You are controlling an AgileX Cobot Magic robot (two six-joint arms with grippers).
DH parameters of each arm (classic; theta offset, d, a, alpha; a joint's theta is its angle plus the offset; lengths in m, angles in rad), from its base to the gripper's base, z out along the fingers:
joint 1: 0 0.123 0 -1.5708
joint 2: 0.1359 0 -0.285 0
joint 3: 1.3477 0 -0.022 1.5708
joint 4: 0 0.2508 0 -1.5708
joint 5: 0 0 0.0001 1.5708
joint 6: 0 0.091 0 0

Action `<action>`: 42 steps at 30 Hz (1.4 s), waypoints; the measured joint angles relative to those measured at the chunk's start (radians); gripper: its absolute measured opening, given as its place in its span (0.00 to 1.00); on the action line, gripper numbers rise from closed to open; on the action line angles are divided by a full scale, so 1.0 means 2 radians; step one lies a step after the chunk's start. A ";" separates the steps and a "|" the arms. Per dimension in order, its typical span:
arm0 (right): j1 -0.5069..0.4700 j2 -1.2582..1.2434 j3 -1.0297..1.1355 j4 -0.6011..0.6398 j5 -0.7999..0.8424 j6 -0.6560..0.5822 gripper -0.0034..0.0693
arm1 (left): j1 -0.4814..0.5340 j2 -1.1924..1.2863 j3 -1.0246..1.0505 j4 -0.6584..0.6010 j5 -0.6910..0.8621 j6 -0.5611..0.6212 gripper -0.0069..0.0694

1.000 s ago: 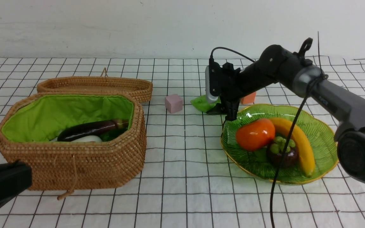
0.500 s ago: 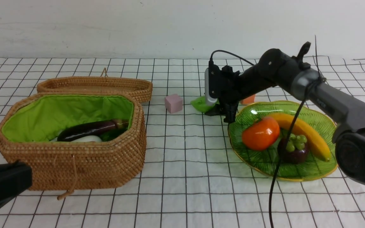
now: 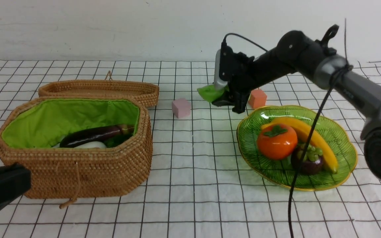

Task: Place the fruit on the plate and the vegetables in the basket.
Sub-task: Take a chayote with your right arm and place it on the basket on the left.

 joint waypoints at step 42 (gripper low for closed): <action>0.085 -0.193 0.012 0.183 0.169 0.223 0.71 | 0.000 -0.062 -0.048 0.314 0.203 -0.372 0.09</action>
